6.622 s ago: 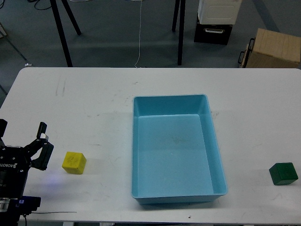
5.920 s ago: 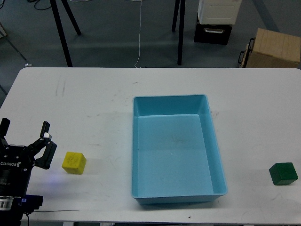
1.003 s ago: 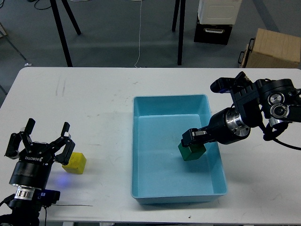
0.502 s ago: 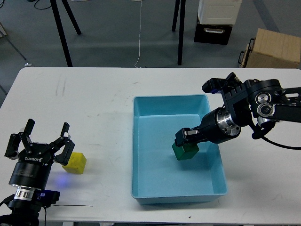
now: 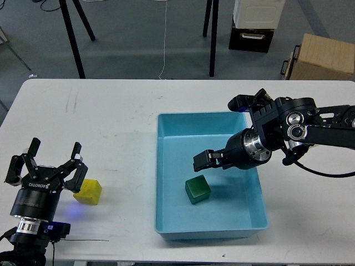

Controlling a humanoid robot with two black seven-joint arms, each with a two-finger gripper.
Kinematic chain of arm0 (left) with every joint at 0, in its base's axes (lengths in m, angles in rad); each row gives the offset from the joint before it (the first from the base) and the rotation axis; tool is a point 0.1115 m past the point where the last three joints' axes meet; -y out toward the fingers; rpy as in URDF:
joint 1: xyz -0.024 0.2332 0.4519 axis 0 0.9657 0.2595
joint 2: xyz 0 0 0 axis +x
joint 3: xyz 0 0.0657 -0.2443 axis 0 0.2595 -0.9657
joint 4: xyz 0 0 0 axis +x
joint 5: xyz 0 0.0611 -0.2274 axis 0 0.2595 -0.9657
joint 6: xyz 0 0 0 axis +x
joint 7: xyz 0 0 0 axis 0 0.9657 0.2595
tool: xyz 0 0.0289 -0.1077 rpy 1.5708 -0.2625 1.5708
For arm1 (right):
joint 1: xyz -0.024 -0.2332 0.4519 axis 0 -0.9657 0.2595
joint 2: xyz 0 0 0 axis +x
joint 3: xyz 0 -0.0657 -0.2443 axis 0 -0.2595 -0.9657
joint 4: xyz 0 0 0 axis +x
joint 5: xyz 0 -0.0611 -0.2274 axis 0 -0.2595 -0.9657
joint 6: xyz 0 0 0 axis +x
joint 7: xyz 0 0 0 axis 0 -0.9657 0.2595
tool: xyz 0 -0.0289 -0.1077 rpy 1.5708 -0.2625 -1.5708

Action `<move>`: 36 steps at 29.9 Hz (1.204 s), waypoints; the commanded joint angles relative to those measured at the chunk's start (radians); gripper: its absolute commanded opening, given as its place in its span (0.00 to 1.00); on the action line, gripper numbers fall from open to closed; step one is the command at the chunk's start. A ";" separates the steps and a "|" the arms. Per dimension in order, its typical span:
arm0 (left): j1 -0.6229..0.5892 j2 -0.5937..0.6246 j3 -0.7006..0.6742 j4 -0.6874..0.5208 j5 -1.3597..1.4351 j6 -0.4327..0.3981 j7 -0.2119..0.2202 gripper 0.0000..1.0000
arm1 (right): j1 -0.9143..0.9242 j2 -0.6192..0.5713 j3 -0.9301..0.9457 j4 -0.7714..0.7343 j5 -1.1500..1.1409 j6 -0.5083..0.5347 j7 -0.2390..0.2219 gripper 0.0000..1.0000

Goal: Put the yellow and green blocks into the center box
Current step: 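Open the right gripper and withdraw it up and away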

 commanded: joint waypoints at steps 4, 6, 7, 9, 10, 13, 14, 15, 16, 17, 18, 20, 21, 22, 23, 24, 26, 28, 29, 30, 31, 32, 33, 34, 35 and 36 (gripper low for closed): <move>-0.001 0.000 0.006 0.000 0.000 0.000 0.000 1.00 | -0.002 -0.089 0.082 -0.005 0.011 -0.003 0.000 1.00; -0.003 0.000 0.006 0.000 0.001 0.000 0.000 1.00 | -0.012 -0.123 0.131 -0.016 0.038 -0.008 0.002 1.00; -0.006 0.000 0.006 0.000 0.000 0.000 0.000 1.00 | -0.014 -0.134 0.145 -0.037 0.064 -0.008 0.002 1.00; -0.008 0.000 0.006 0.000 0.000 0.000 0.000 1.00 | -0.014 -0.136 0.173 -0.095 0.130 -0.009 0.002 1.00; -0.009 0.000 0.006 0.000 0.000 0.000 0.000 1.00 | -0.016 -0.131 0.199 -0.132 0.167 -0.011 0.002 1.00; -0.009 0.000 0.006 0.000 0.000 0.000 0.000 1.00 | -0.037 -0.122 0.301 -0.236 0.274 -0.011 0.002 1.00; -0.009 0.000 0.006 0.000 0.000 0.000 0.000 1.00 | -0.049 -0.117 0.358 -0.269 0.325 -0.011 0.003 1.00; -0.009 0.000 0.006 0.000 0.000 0.000 0.000 1.00 | -0.065 -0.114 0.413 -0.295 0.371 -0.011 0.003 1.00; -0.011 0.000 0.006 0.000 0.000 0.000 0.000 1.00 | -0.083 -0.113 0.480 -0.322 0.429 -0.011 0.003 1.00; -0.014 0.000 0.006 0.000 0.000 0.000 0.000 1.00 | -0.101 -0.111 0.537 -0.349 0.480 -0.011 0.003 1.00; -0.017 0.000 0.006 0.000 0.000 0.000 0.002 1.00 | -0.118 -0.108 0.593 -0.373 0.530 -0.011 0.003 1.00; -0.023 0.000 0.006 0.000 0.000 0.000 0.002 1.00 | -0.164 -0.108 0.705 -0.418 0.647 -0.008 0.014 1.00; -0.027 0.000 0.006 0.000 0.000 0.000 0.002 1.00 | -0.192 -0.108 0.746 -0.431 0.702 -0.008 0.029 1.00; -0.035 0.000 0.008 0.000 0.001 0.000 0.002 1.00 | -0.224 -0.108 0.791 -0.445 0.757 -0.008 0.060 1.00; -0.041 0.000 0.008 0.002 0.001 0.000 0.002 1.00 | -0.256 -0.108 0.832 -0.462 0.800 -0.008 0.095 1.00; -0.046 0.000 0.008 0.002 0.001 0.000 0.002 1.00 | -0.291 -0.109 0.881 -0.482 0.842 -0.003 0.145 1.00; -0.049 0.000 0.008 0.008 0.001 0.000 0.002 1.00 | -0.376 -0.114 0.979 -0.501 0.909 0.008 0.248 1.00; -0.052 0.000 0.011 0.008 0.001 0.000 0.002 1.00 | -0.475 -0.123 1.100 -0.508 0.966 0.043 0.322 1.00; -0.057 0.000 0.011 0.008 0.001 0.000 0.002 1.00 | -0.530 -0.128 1.171 -0.514 0.994 0.055 0.343 1.00; -0.060 0.000 0.011 0.008 0.001 0.000 0.002 1.00 | -0.578 -0.134 1.229 -0.519 1.017 0.055 0.353 1.00; -0.061 0.000 0.011 0.008 0.001 0.000 0.002 1.00 | -0.633 -0.143 1.287 -0.521 1.047 0.055 0.354 1.00; -0.067 0.000 0.011 0.008 0.001 0.000 0.002 1.00 | -0.682 -0.149 1.332 -0.518 1.075 0.055 0.354 1.00; -0.072 0.000 0.011 0.008 0.001 0.000 0.002 1.00 | -0.738 -0.154 1.376 -0.511 1.107 0.055 0.356 1.00; -0.072 0.000 0.011 0.008 0.003 0.000 0.002 1.00 | -0.788 -0.155 1.410 -0.505 1.133 0.055 0.356 1.00; -0.073 0.000 0.011 0.008 0.003 0.000 0.002 1.00 | -0.851 -0.157 1.449 -0.487 1.162 0.055 0.356 1.00; -0.073 0.000 0.011 0.008 0.003 0.000 0.002 1.00 | -0.908 -0.157 1.482 -0.461 1.179 0.055 0.356 1.00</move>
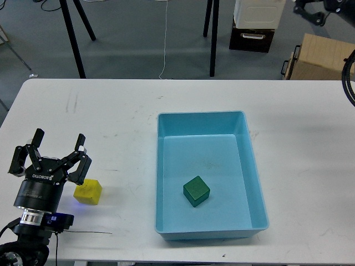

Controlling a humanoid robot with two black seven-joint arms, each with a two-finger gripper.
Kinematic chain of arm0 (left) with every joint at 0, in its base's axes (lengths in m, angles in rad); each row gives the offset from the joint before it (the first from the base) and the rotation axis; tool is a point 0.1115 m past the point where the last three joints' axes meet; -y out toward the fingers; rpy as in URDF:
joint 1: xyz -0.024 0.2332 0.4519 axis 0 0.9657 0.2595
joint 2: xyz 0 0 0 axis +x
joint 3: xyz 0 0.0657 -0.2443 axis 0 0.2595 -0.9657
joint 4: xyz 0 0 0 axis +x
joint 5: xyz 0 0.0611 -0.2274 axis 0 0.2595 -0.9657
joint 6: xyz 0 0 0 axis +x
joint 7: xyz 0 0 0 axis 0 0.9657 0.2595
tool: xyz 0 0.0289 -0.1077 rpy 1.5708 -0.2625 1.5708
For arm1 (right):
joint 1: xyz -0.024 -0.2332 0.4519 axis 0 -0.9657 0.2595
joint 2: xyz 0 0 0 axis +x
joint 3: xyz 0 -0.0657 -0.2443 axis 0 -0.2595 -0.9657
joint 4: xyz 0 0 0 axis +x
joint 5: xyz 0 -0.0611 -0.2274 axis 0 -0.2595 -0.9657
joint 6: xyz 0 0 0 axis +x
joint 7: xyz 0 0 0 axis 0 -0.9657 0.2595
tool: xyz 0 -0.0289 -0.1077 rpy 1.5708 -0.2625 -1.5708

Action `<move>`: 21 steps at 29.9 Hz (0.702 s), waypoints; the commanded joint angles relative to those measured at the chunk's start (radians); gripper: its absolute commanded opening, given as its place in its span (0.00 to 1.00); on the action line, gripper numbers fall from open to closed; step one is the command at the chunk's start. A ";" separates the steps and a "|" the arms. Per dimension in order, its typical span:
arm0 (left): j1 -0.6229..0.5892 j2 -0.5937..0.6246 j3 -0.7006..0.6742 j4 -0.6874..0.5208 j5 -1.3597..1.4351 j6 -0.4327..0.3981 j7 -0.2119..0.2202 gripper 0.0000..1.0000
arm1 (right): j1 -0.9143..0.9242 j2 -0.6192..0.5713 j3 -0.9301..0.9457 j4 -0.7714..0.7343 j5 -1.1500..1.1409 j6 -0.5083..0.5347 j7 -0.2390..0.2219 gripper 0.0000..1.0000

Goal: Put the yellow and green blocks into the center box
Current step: 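Raise the left gripper and swing it away from the yellow cube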

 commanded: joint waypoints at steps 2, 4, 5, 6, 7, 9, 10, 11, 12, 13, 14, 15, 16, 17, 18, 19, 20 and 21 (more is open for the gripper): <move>-0.004 0.000 0.000 -0.002 -0.001 0.000 -0.003 1.00 | -0.302 -0.005 0.194 0.123 0.093 0.001 0.001 1.00; -0.002 0.000 -0.003 -0.002 -0.004 0.000 -0.003 1.00 | -0.446 0.008 0.282 0.212 0.094 0.001 0.001 1.00; -0.002 0.000 -0.003 -0.002 -0.007 0.000 -0.003 1.00 | -0.518 0.016 0.323 0.256 0.096 0.001 0.003 1.00; -0.002 0.000 -0.003 -0.002 -0.008 0.000 -0.003 1.00 | -0.577 0.028 0.356 0.296 0.096 0.001 0.005 1.00; -0.002 0.000 -0.003 -0.002 -0.008 0.000 -0.003 1.00 | -0.638 0.053 0.392 0.330 0.097 0.001 0.006 1.00; 0.001 0.000 -0.003 -0.002 -0.010 0.000 -0.003 1.00 | -0.740 0.108 0.466 0.373 0.103 0.001 0.006 1.00; 0.001 0.000 -0.003 -0.002 -0.010 0.000 -0.003 1.00 | -0.789 0.136 0.498 0.390 0.106 0.001 0.005 1.00; 0.001 0.000 -0.003 -0.002 -0.011 0.000 -0.003 1.00 | -0.823 0.163 0.518 0.405 0.108 0.001 0.005 1.00; 0.001 0.000 -0.005 -0.002 -0.011 0.000 -0.003 1.00 | -0.850 0.186 0.529 0.424 0.108 0.001 0.005 1.00; 0.001 0.000 -0.009 -0.002 -0.011 0.000 -0.003 1.00 | -0.876 0.211 0.531 0.451 0.108 0.001 0.005 1.00; 0.001 0.000 -0.012 -0.002 -0.011 0.000 -0.005 1.00 | -0.896 0.228 0.531 0.473 0.108 0.001 0.005 1.00; 0.001 0.000 -0.012 -0.002 -0.011 0.000 -0.006 1.00 | -0.919 0.248 0.531 0.496 0.108 0.001 0.005 1.00; 0.001 0.000 -0.014 -0.002 -0.010 0.000 -0.014 1.00 | -0.939 0.265 0.529 0.511 0.108 0.001 0.003 1.00; 0.001 0.000 -0.014 -0.002 -0.010 0.000 -0.026 1.00 | -0.949 0.278 0.529 0.519 0.107 0.001 0.003 1.00; 0.001 0.000 -0.014 -0.002 -0.010 0.000 -0.041 1.00 | -0.953 0.289 0.526 0.522 0.106 0.001 0.005 1.00; 0.001 0.000 -0.012 -0.002 -0.011 0.000 -0.054 1.00 | -0.955 0.294 0.522 0.522 0.106 0.001 0.005 1.00; -0.002 0.000 -0.014 -0.002 -0.010 0.000 -0.063 1.00 | -0.956 0.294 0.517 0.523 0.106 0.001 0.003 1.00; -0.004 0.000 -0.015 -0.002 -0.010 0.000 -0.066 1.00 | -0.956 0.292 0.514 0.523 0.105 0.001 0.003 1.00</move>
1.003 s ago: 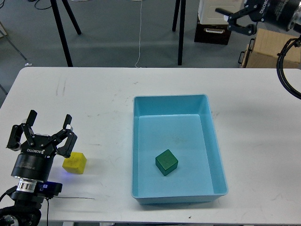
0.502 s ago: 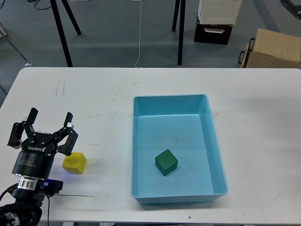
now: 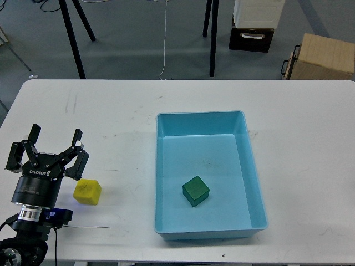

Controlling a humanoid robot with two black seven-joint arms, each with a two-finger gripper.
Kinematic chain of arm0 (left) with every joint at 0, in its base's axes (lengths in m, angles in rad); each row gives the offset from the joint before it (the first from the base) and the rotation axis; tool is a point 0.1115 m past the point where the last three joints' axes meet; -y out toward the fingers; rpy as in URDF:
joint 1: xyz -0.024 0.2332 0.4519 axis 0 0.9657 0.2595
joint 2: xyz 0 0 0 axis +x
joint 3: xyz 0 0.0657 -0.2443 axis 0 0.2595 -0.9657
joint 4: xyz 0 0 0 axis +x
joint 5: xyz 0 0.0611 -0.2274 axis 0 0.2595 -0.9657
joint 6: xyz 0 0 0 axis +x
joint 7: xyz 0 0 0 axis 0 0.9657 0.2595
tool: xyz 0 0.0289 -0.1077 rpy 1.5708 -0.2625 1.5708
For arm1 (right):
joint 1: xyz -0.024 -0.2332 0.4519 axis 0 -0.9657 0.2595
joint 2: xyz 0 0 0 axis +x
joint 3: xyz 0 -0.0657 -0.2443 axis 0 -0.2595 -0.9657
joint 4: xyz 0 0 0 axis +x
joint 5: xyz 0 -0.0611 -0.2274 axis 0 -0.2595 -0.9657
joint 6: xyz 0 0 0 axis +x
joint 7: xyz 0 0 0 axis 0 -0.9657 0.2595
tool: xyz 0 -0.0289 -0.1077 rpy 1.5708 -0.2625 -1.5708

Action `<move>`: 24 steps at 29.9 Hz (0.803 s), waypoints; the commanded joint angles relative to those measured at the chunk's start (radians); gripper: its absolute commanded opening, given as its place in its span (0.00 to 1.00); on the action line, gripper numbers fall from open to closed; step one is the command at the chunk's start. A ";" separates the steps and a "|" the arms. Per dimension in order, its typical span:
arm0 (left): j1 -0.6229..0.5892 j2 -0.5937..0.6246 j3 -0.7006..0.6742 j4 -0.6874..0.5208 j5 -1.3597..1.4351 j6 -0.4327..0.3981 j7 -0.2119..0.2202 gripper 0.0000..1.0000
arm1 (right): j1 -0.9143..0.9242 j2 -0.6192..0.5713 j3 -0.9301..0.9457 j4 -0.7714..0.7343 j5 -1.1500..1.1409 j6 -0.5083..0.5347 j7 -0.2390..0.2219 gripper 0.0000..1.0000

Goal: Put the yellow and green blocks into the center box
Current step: 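Raise the left gripper and swing it away from the yellow cube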

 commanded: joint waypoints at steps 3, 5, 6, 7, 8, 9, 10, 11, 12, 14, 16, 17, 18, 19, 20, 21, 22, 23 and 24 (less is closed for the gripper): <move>-0.031 0.000 0.007 0.000 0.004 0.000 -0.026 1.00 | -0.008 -0.001 -0.030 0.003 -0.004 0.000 -0.002 1.00; -0.048 0.000 0.012 0.000 0.007 0.000 -0.028 1.00 | -0.007 -0.004 -0.030 0.003 -0.004 0.000 -0.002 1.00; -0.049 0.000 0.012 -0.001 0.009 0.000 -0.028 1.00 | -0.005 -0.004 -0.030 0.003 -0.004 0.000 -0.002 1.00; -0.049 0.000 0.013 -0.005 0.010 0.000 -0.028 1.00 | -0.005 -0.004 -0.031 0.003 -0.004 0.000 -0.002 1.00; -0.049 0.000 0.013 -0.009 0.010 0.000 -0.028 1.00 | -0.005 -0.004 -0.031 0.003 -0.006 0.000 -0.002 1.00; -0.048 0.000 0.015 -0.012 0.012 0.000 -0.026 1.00 | -0.005 -0.005 -0.031 0.003 -0.007 0.000 -0.002 1.00; -0.048 0.000 0.019 -0.015 0.012 0.000 -0.026 1.00 | -0.005 -0.005 -0.031 0.003 -0.009 0.000 -0.002 1.00; -0.048 0.000 0.033 -0.018 0.012 0.000 -0.029 1.00 | -0.007 -0.005 -0.030 0.004 -0.009 0.000 -0.002 1.00; -0.043 0.000 0.039 -0.020 0.012 0.000 -0.037 1.00 | -0.008 -0.005 -0.030 0.004 -0.010 0.000 -0.002 1.00; -0.043 0.000 0.030 -0.018 0.009 0.000 -0.101 1.00 | -0.008 -0.007 -0.028 0.004 -0.010 0.000 -0.002 1.00; -0.048 0.000 0.033 -0.018 0.010 0.000 -0.175 1.00 | -0.008 -0.016 -0.030 0.006 -0.010 0.000 -0.002 1.00; -0.052 0.000 0.030 -0.018 0.010 0.000 -0.202 1.00 | -0.013 -0.025 -0.031 0.006 -0.010 0.000 -0.001 1.00; -0.055 0.000 0.027 -0.018 0.010 0.000 -0.224 1.00 | -0.017 -0.039 -0.031 0.007 -0.010 0.000 -0.001 1.00; -0.055 0.000 0.026 -0.018 0.010 0.000 -0.239 1.00 | -0.019 -0.054 -0.031 0.007 -0.010 0.000 -0.002 1.00; -0.057 0.000 0.024 -0.018 0.012 0.000 -0.264 1.00 | -0.019 -0.076 -0.031 0.006 -0.010 0.000 -0.002 1.00; -0.057 0.000 0.021 -0.015 0.017 0.000 -0.294 1.00 | -0.017 -0.097 -0.031 0.003 -0.010 0.000 -0.001 1.00; -0.060 0.002 0.019 -0.006 0.032 0.000 -0.326 1.00 | -0.016 -0.114 -0.028 0.003 -0.009 0.000 -0.001 1.00; -0.066 0.008 0.016 0.008 0.047 0.000 -0.344 1.00 | -0.013 -0.126 -0.025 0.003 -0.009 0.000 -0.001 1.00; -0.078 0.024 0.013 0.032 0.059 0.000 -0.342 1.00 | -0.013 -0.134 -0.022 0.003 -0.009 0.000 -0.001 1.00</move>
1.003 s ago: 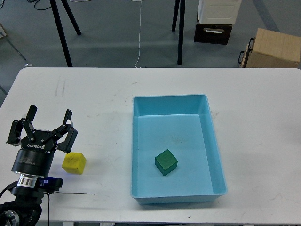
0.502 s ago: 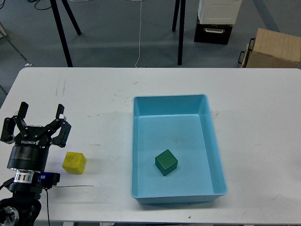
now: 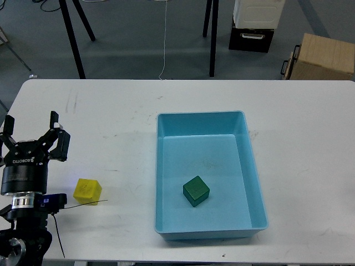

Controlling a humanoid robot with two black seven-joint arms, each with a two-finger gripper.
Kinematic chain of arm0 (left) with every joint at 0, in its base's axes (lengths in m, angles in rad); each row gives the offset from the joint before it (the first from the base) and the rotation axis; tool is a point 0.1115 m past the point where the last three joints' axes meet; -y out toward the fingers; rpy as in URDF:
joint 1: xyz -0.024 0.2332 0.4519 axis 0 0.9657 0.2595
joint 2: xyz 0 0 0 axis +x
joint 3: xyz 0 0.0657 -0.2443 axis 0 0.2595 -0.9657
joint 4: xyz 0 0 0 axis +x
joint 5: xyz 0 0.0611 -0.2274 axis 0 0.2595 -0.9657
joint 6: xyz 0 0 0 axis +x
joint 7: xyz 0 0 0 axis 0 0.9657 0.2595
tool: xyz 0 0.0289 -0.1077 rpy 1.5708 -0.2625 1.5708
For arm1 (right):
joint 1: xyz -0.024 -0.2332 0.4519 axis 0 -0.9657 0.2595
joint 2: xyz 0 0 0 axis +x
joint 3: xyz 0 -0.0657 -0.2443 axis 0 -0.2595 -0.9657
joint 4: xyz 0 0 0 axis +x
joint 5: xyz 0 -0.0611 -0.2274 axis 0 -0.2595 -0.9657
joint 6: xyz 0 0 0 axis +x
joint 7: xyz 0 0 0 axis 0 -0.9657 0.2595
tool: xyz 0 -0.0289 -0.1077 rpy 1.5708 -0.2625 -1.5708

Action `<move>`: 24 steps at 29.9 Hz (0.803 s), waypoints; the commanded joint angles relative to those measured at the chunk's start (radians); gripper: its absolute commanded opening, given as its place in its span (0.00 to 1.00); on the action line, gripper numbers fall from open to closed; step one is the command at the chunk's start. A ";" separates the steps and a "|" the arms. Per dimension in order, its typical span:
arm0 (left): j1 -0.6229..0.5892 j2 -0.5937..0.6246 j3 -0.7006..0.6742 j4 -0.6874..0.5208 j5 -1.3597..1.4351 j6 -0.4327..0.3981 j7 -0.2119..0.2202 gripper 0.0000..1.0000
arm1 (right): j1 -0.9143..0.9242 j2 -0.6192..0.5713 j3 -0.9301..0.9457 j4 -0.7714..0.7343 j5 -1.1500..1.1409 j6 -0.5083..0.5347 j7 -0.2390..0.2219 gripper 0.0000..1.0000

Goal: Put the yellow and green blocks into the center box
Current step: 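Raise the left gripper and swing it away from the yellow cube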

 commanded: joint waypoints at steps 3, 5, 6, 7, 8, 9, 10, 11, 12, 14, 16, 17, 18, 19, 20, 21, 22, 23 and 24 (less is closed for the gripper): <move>-0.096 0.111 0.003 0.151 0.052 0.000 -0.038 1.00 | 0.003 -0.060 0.006 -0.003 0.002 0.000 0.000 1.00; -0.127 0.103 0.007 0.152 0.049 0.000 -0.042 1.00 | 0.001 -0.062 0.000 -0.001 0.002 0.000 0.000 1.00; -0.130 0.102 0.003 0.144 0.047 0.000 -0.045 1.00 | 0.001 -0.062 -0.003 -0.003 0.002 0.000 0.000 1.00; -0.130 0.108 -0.008 0.120 0.047 0.000 -0.049 1.00 | 0.001 -0.060 -0.004 -0.003 0.002 0.000 0.000 1.00; -0.130 0.118 -0.011 0.086 0.047 0.000 -0.055 1.00 | 0.001 -0.056 -0.006 -0.001 0.002 0.000 0.000 1.00; -0.127 0.140 -0.020 0.037 0.049 0.000 -0.065 1.00 | 0.001 -0.050 -0.006 -0.001 0.002 0.000 0.000 1.00; -0.124 0.164 -0.028 -0.003 0.052 0.000 -0.075 1.00 | 0.001 -0.046 -0.007 0.001 0.002 0.000 0.000 1.00; -0.119 0.195 -0.031 -0.037 0.055 0.000 -0.078 1.00 | 0.002 -0.042 -0.007 0.001 0.002 0.000 0.000 1.00; -0.113 0.222 -0.031 -0.058 0.055 0.000 -0.078 1.00 | 0.003 -0.039 -0.007 0.001 0.002 0.000 0.000 1.00; -0.102 0.297 -0.025 -0.072 0.058 0.000 -0.076 1.00 | 0.003 -0.028 -0.007 0.001 0.000 0.000 0.000 1.00; -0.102 0.376 -0.011 -0.075 0.073 0.000 -0.073 1.00 | 0.001 -0.026 -0.007 0.001 0.000 0.000 0.000 1.00; -0.102 0.425 0.004 -0.079 0.099 0.000 -0.075 1.00 | -0.001 -0.025 -0.007 0.001 0.000 0.000 0.000 1.00; -0.102 0.481 0.027 -0.085 0.139 0.000 -0.078 1.00 | -0.001 -0.023 -0.007 0.001 0.000 0.000 0.000 1.00; -0.104 0.540 0.047 -0.101 0.183 0.000 -0.079 1.00 | -0.001 -0.017 -0.009 -0.001 -0.001 0.000 -0.001 1.00; -0.104 0.590 0.061 -0.123 0.219 0.000 -0.079 1.00 | -0.001 -0.013 -0.009 -0.001 -0.002 0.000 -0.001 1.00; -0.105 0.643 0.070 -0.144 0.248 0.000 -0.079 1.00 | 0.001 -0.005 -0.013 -0.001 -0.002 0.000 -0.001 1.00; -0.105 0.702 0.075 -0.161 0.271 0.000 -0.079 1.00 | 0.004 0.004 -0.023 -0.001 -0.002 0.000 -0.001 1.00; -0.105 0.753 0.076 -0.164 0.279 0.002 -0.078 1.00 | 0.009 0.012 -0.030 -0.001 -0.003 0.000 -0.001 1.00; -0.108 0.810 0.083 -0.164 0.287 0.004 -0.078 1.00 | 0.009 0.021 -0.033 -0.001 -0.003 0.000 -0.001 1.00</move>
